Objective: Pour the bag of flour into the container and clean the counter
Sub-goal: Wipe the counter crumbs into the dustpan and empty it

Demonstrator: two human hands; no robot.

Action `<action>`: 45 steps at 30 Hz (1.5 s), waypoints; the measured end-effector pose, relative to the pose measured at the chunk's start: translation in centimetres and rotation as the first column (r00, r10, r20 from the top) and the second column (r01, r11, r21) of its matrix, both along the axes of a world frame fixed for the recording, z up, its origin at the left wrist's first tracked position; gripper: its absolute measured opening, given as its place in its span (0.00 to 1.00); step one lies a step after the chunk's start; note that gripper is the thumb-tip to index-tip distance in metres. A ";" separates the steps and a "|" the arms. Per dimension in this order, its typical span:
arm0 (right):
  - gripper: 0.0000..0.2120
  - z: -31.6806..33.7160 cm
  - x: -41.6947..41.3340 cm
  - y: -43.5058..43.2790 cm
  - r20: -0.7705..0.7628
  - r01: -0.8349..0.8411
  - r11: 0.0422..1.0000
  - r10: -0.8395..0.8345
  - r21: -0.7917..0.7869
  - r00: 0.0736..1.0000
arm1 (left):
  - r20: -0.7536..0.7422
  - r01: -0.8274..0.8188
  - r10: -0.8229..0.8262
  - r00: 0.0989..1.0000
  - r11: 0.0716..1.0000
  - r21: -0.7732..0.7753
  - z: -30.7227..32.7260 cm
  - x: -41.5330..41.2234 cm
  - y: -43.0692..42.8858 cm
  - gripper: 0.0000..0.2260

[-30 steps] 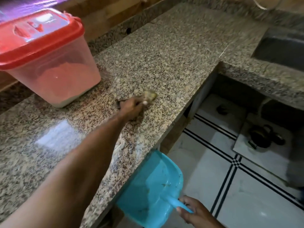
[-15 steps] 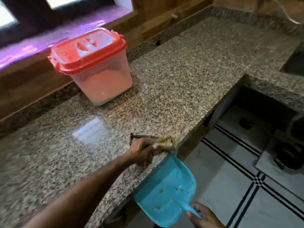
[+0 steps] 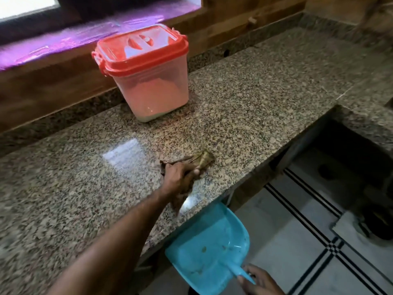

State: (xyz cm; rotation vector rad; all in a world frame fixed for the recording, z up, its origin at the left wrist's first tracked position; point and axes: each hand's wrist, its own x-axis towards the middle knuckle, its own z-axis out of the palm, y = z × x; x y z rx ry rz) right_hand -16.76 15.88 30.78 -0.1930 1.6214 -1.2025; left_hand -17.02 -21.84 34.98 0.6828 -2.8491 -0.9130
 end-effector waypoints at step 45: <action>0.15 -1.8 3.2 1.9 -0.085 -0.152 0.987 0.157 0.061 0.984 | -0.004 -0.268 0.268 0.963 0.962 -0.043 1.4 11.9 9.0 0.16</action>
